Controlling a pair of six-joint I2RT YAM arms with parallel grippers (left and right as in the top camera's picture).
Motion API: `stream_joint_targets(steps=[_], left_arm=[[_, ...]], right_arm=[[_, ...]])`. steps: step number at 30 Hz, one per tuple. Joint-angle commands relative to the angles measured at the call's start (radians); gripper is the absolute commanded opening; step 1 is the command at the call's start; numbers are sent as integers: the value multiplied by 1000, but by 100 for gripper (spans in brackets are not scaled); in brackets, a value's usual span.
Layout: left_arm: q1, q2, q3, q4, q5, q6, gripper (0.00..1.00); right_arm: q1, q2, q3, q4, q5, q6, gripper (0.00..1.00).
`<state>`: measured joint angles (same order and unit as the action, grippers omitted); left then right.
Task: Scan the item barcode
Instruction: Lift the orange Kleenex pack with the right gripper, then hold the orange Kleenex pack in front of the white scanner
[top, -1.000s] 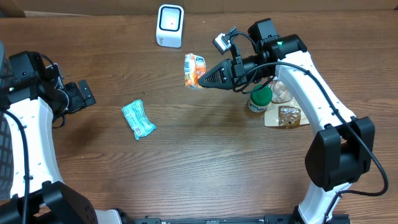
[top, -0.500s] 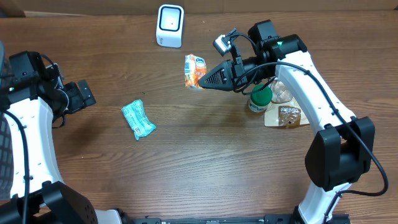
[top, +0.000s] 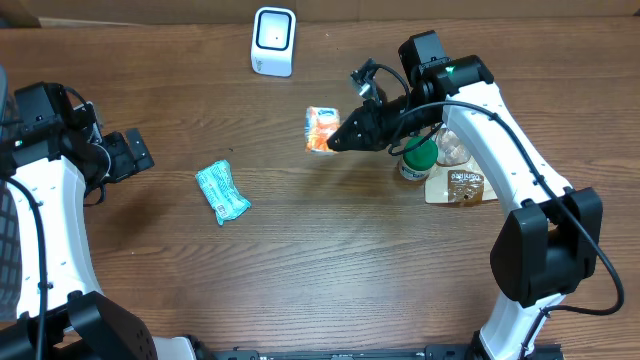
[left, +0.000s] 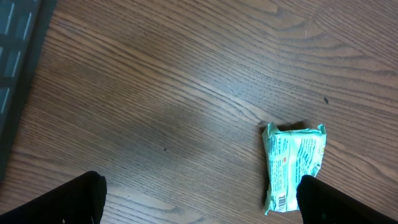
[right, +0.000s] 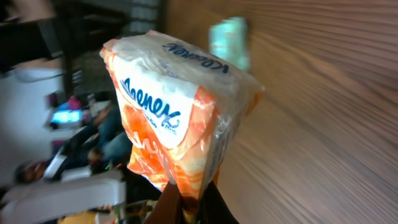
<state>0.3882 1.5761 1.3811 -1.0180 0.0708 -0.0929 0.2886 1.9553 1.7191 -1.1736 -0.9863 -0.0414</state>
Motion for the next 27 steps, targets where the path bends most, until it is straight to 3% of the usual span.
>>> stream_joint_targets(steps=[1,7,14,23,27], left_arm=[[4,1,14,1,-3,27,100],[4,1,14,1,-3,26,100],[4,1,14,1,-3,27,100],[4,1,15,1,-3,27,100],[4,1,14,1,-3,26,100]], right_arm=[[5,-3,31,-12,336,181,4],[42,3,258,-119,686,278,4],[87,159,732,-219,1057,289,4],[244,284,750,34,1554,3,4],[283,350,749,230,1591,-234,4]])
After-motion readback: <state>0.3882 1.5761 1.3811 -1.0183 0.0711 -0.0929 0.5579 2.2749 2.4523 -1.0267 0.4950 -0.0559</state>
